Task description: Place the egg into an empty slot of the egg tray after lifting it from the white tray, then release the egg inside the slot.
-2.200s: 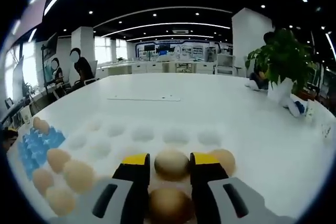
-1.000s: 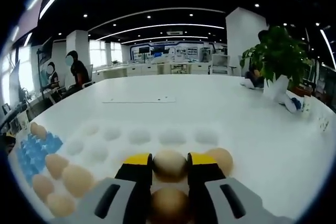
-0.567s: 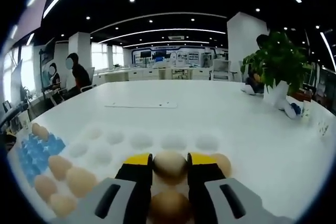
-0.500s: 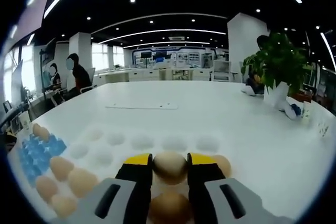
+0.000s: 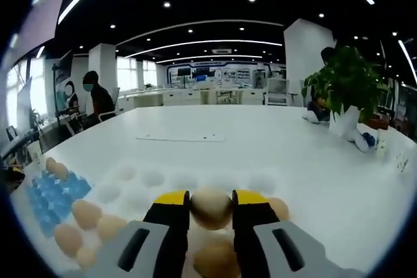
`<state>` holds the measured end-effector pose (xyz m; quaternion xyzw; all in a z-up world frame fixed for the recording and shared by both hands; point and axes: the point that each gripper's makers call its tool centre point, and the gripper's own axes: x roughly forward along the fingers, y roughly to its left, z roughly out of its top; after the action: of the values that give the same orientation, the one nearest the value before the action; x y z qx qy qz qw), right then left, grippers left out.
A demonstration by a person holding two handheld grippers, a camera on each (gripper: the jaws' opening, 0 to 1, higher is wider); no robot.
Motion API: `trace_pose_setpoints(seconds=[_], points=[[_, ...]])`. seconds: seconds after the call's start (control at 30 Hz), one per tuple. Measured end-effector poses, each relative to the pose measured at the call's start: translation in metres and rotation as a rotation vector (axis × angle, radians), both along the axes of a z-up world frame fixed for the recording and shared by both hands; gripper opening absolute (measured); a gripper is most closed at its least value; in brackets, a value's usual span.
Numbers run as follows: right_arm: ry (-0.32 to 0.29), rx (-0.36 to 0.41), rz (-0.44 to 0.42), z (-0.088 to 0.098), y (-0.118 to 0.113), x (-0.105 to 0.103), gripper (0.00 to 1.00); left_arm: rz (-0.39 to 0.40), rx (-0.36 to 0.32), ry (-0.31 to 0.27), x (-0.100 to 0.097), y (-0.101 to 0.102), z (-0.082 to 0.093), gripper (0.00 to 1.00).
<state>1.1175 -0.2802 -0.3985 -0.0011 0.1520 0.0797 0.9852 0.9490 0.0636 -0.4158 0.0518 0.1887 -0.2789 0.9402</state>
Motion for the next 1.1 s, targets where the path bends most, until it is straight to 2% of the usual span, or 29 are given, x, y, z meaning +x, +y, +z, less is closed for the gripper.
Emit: trace_pose_setpoints(seconds=[0.37,0.8,1.1], points=[[-0.003,0.012,0.062,0.006,0.028,-0.003,0.26,-0.003,0.009,-0.002,0.0,0.0,0.001,1.0],[-0.003,-0.001,0.085,0.005,0.055,-0.006,0.25,-0.01,0.011,-0.01,0.0,-0.002,0.003,1.0],[-0.02,0.012,0.139,0.011,0.092,-0.006,0.25,-0.01,0.012,-0.011,-0.002,-0.002,0.003,1.0]])
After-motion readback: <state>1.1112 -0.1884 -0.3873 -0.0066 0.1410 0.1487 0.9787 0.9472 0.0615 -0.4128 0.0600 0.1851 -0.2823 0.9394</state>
